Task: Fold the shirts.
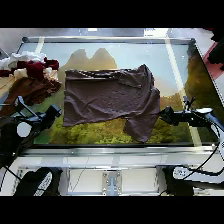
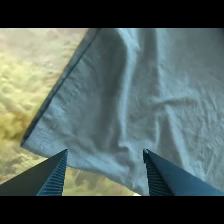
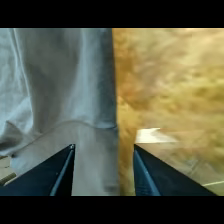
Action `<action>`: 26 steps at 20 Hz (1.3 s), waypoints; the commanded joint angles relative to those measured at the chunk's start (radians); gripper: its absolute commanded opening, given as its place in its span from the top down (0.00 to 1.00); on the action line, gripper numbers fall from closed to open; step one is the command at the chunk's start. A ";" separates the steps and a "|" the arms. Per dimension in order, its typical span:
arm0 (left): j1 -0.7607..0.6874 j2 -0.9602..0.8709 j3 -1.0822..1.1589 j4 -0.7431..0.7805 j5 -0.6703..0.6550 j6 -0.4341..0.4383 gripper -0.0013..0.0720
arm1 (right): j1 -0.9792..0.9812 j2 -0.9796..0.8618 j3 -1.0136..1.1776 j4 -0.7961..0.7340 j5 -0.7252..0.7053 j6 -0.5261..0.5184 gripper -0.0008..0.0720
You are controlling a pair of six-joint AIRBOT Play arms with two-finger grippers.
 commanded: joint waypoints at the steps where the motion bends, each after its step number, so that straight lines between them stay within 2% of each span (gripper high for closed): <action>1: 0.000 0.002 -0.003 -0.024 -0.006 0.021 0.24 | 0.080 -0.001 -0.032 0.060 -0.113 -0.023 0.43; 5: 0.001 0.002 -0.003 -0.024 -0.007 0.047 0.24 | 0.150 -0.010 -0.032 0.092 -0.211 -0.011 0.44; 6: 0.001 0.002 -0.003 -0.024 -0.007 0.046 0.24 | 0.150 -0.010 -0.031 0.103 -0.227 0.005 0.54; 7: 0.001 0.002 -0.003 -0.024 -0.007 0.045 0.24 | 0.146 -0.010 -0.031 0.128 -0.235 0.003 0.79; 8: 0.001 0.002 -0.003 -0.022 -0.007 0.042 0.24 | 0.146 -0.009 -0.028 0.148 -0.233 0.000 0.93; 9: 0.003 0.002 -0.003 -0.010 -0.007 0.028 0.24 | 0.146 -0.008 -0.021 0.155 -0.223 -0.003 0.94; 10: 0.003 0.002 -0.003 0.038 -0.007 -0.055 0.24 | 0.146 -0.006 -0.011 0.154 -0.206 -0.005 0.94; 12: 0.003 0.001 -0.014 0.158 -0.011 -0.293 0.25 | 0.146 0.003 0.006 0.157 -0.179 -0.005 0.94; 13: 0.003 -0.001 -0.028 0.185 -0.012 -0.369 0.25 | 0.146 0.010 0.012 0.159 -0.167 -0.007 0.94; 14: 0.003 -0.006 -0.048 0.177 -0.013 -0.404 0.25 | 0.146 0.019 0.014 0.164 -0.154 -0.020 0.94; 18: 0.003 -0.114 -0.119 -0.073 0.002 -0.370 0.25 | 0.146 0.063 0.014 0.171 -0.116 -0.053 0.94; 23: 0.003 -0.271 -0.121 -0.141 0.022 -0.370 0.25 | 0.146 0.072 0.014 0.181 -0.082 -0.069 0.94; 26: 0.003 -0.302 -0.121 -0.147 0.119 -0.365 0.25 | 0.146 0.072 0.014 0.209 -0.078 -0.085 0.94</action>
